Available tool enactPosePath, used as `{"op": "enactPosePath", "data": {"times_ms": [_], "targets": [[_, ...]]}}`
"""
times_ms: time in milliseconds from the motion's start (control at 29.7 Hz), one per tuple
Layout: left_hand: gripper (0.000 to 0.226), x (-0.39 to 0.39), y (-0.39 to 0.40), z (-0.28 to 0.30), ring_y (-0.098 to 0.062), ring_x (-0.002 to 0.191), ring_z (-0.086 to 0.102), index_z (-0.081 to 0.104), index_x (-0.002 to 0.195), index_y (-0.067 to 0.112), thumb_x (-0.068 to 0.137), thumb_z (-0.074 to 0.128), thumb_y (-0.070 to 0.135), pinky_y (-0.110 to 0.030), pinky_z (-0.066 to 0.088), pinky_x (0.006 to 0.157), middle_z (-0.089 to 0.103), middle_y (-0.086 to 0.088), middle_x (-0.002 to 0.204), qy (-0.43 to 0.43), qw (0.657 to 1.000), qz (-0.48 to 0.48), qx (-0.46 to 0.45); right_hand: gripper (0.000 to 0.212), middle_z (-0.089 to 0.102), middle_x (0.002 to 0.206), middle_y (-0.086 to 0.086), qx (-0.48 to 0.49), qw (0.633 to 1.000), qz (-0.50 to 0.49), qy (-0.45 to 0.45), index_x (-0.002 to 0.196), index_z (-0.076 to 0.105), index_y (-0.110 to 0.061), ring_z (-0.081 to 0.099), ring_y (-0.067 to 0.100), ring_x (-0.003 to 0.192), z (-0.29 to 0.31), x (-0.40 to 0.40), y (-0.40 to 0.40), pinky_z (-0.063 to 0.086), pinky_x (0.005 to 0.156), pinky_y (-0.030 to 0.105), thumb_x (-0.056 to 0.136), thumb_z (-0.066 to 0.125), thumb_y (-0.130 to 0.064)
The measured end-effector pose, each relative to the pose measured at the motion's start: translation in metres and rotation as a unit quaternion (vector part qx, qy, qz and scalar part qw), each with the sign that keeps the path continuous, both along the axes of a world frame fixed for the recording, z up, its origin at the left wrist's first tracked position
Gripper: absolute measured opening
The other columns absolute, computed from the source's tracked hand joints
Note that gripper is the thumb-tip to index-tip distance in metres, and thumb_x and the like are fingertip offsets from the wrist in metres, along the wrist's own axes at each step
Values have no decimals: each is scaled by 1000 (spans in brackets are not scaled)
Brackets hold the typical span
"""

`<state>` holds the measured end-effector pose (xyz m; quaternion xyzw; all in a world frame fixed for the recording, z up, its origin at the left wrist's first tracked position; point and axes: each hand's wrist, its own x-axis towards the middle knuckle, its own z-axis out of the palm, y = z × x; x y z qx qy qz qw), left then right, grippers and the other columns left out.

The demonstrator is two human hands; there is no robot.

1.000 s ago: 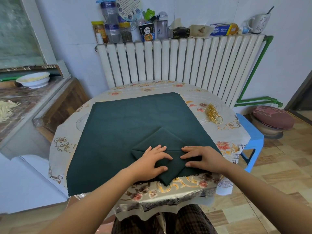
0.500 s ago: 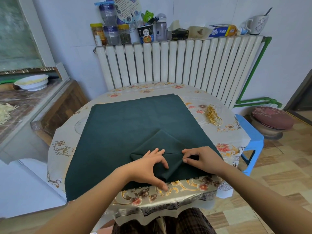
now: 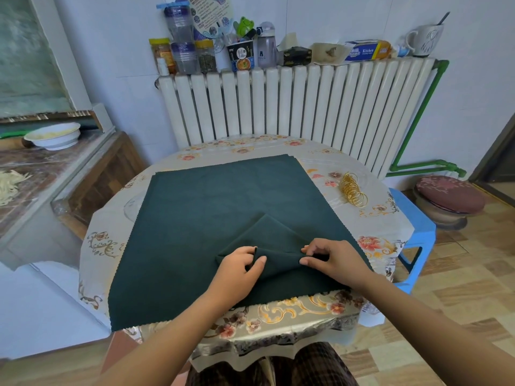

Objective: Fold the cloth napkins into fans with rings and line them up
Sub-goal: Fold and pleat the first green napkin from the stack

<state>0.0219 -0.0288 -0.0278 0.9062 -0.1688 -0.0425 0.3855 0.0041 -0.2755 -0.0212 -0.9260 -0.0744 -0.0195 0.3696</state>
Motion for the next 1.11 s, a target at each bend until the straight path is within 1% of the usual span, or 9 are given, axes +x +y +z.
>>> {"op": "enactPosePath", "data": {"times_ms": [135,269,471,573,674,741,842,943,1111], "targets": [[47,-4,-9,-5,-8,79,53,37,53,12,95,55,22,-14,34,68,56,4,105,-93,994,38,33,13,70,89,-16,-27,998,-35,-50,84,69,-21,63,2,88,-6,1,9,47,78,17,84,69,-34],[38,-5,-10,-12,-12,89,47,34,63,13,89,62,15,-12,31,75,48,-3,95,-151,986,51,43,14,70,79,-10,-55,993,-63,-87,82,67,-21,62,10,74,-11,2,16,39,63,14,84,68,-35],[24,-6,-14,-12,-15,93,44,38,75,9,91,55,13,-16,33,76,42,-3,98,-133,986,83,58,14,69,78,-7,-74,989,-49,-116,81,69,-18,60,11,74,-11,4,20,38,65,13,85,68,-31],[19,-6,-15,-14,-15,92,43,40,78,8,91,54,11,-15,31,77,41,-5,100,-139,984,82,75,13,64,77,-1,-97,984,-40,-143,78,70,-14,57,21,77,-15,7,22,43,68,27,83,71,-27],[17,-7,-17,-13,-17,93,41,40,82,9,91,54,11,-15,30,76,39,-4,99,-128,984,96,79,14,63,79,1,-94,985,-53,-135,80,72,-14,54,22,81,-16,9,22,41,70,27,83,70,-28],[13,-8,-18,-6,-18,102,41,45,102,7,91,52,10,-15,30,82,39,-4,109,-104,987,101,67,15,63,82,0,-86,987,-61,-121,81,72,-14,53,20,84,-14,10,23,40,72,26,84,69,-29],[59,1,-25,6,-21,137,24,24,148,13,93,42,4,-27,25,111,25,-8,148,-100,981,22,164,17,63,84,0,-89,988,-66,-107,83,72,-14,51,18,86,-10,10,25,37,72,24,84,69,-31],[52,11,-37,12,-15,147,9,22,151,17,100,30,19,-43,-10,118,13,-2,160,-134,931,-116,320,17,61,83,0,-88,989,-62,-100,82,72,-14,50,17,85,-11,10,25,33,71,21,82,71,-30],[57,14,-35,-3,-8,146,-10,-1,154,22,103,15,43,-35,-8,119,-6,6,161,-90,926,-161,329,9,62,85,-2,-63,993,-48,-82,84,72,-16,51,15,86,-8,11,23,38,77,24,84,70,-24]]}}
